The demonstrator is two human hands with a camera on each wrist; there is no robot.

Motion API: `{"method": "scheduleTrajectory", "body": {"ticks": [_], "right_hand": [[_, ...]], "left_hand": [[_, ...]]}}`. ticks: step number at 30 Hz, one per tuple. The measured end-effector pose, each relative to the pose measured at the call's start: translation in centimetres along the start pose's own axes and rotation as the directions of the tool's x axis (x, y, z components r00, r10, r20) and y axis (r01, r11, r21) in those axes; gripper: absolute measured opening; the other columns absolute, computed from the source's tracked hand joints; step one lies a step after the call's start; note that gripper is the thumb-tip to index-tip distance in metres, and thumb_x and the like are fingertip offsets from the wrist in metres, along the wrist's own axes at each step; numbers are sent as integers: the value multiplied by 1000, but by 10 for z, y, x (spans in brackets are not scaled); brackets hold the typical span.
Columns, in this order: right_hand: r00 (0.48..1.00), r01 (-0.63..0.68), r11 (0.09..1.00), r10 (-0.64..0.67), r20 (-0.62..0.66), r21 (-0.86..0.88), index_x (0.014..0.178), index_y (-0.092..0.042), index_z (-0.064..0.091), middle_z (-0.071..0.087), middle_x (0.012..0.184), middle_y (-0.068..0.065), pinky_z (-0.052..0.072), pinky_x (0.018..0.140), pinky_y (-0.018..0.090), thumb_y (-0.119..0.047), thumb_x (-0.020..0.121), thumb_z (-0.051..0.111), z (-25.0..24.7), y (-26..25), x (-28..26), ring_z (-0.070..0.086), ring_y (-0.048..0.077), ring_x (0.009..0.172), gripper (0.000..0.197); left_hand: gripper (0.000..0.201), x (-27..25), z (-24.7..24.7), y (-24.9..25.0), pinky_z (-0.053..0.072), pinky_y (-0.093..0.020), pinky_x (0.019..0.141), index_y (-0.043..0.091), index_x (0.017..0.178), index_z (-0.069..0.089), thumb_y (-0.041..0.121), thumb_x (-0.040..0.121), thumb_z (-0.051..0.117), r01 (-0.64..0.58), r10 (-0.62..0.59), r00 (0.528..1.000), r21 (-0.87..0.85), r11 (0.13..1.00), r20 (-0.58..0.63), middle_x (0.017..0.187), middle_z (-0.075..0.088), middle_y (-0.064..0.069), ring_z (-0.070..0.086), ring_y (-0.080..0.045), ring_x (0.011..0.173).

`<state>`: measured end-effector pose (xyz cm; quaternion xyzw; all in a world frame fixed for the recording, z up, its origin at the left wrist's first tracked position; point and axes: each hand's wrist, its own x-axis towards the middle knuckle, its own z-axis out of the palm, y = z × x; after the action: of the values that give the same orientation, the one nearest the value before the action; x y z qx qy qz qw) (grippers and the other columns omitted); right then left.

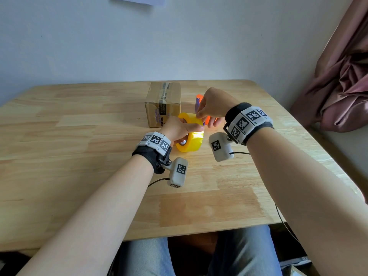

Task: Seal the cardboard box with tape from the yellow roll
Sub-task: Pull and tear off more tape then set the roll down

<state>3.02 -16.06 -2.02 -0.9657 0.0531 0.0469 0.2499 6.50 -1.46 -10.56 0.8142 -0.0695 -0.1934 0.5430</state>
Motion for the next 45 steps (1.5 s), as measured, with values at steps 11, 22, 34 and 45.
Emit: {"method": "scheduleTrajectory", "body": {"ticks": [11,22,34,45], "right_hand": [[999,44,999,-45,11,14,98,-10,77,80,81,8,67,62,38,-15,93,74,-2,11,-2,77,20,55,8],[998,19,992,-11,64,-124,81,-1,79,79,68,7,67,64,35,-15,91,65,-2,3,0,79,20,61,22],[998,-18,1000,18,-65,0,92,-4,78,78,69,10,67,59,43,-31,87,76,-14,11,-10,77,23,57,27],[999,-52,996,53,-10,79,95,-2,77,80,81,10,67,59,39,-19,90,78,-3,19,-15,79,27,71,17]], "left_hand": [[67,2,-3,-3,37,-37,68,17,94,57,54,48,88,-34,34,999,4,999,36,82,49,-7,47,-22,75],[55,6,-4,-9,33,-36,68,26,58,41,47,54,91,-56,55,998,28,998,27,57,40,2,42,-20,66],[54,4,0,-2,33,-34,67,24,63,38,45,65,88,-67,66,998,81,995,8,63,37,-2,41,-19,66],[43,0,5,4,32,-33,67,16,82,61,48,68,86,-51,49,999,121,991,18,66,38,0,40,-18,62]]}}
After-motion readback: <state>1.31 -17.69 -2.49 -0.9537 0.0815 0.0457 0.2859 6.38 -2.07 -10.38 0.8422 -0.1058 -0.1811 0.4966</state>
